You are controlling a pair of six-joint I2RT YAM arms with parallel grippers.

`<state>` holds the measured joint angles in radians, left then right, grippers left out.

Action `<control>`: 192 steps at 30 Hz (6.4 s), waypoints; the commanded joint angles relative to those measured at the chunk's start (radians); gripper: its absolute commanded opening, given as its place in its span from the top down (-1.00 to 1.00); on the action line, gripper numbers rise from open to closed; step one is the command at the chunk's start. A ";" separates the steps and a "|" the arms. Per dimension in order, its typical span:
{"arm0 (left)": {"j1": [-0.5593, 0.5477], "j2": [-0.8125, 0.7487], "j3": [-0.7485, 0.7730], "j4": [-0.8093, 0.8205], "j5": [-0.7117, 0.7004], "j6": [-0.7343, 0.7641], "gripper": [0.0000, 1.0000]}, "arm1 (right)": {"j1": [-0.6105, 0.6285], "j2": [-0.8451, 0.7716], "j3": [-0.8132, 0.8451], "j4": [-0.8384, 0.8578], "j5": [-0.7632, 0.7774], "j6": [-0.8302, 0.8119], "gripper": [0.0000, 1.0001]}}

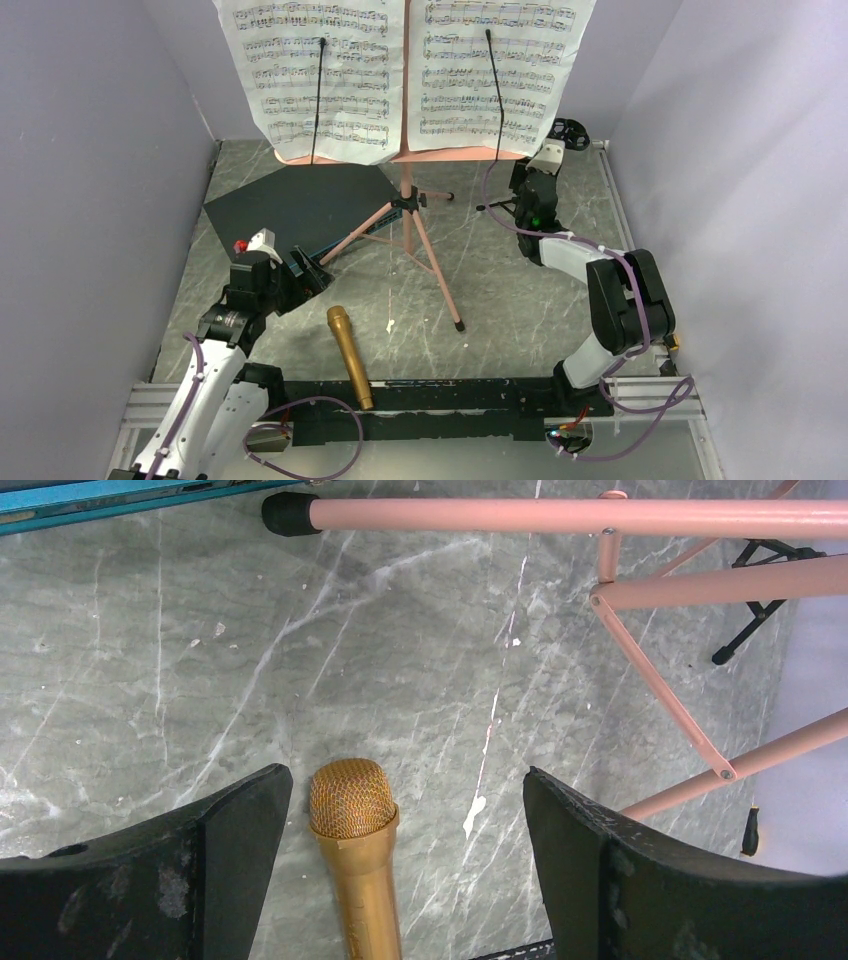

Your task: Set up the instrument practice props

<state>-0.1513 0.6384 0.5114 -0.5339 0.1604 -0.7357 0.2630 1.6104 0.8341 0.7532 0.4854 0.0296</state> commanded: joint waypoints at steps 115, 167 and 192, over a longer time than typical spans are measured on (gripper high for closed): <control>-0.479 0.548 0.079 -0.140 -0.323 -0.320 -0.20 | 0.176 -0.969 -0.367 -0.892 -0.481 0.467 -0.99; -0.568 0.401 -0.004 1.361 0.607 -0.018 0.95 | 0.303 -0.946 -0.479 -0.426 -1.212 0.585 -0.82; -0.625 0.361 -0.017 1.309 0.524 0.026 0.95 | 0.569 -0.657 -0.393 -0.026 -1.125 0.677 -0.22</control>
<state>-0.7681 1.0195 0.4698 0.7334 0.6907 -0.7185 0.8204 0.9348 0.3725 0.6292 -0.6575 0.7284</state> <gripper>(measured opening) 0.493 0.635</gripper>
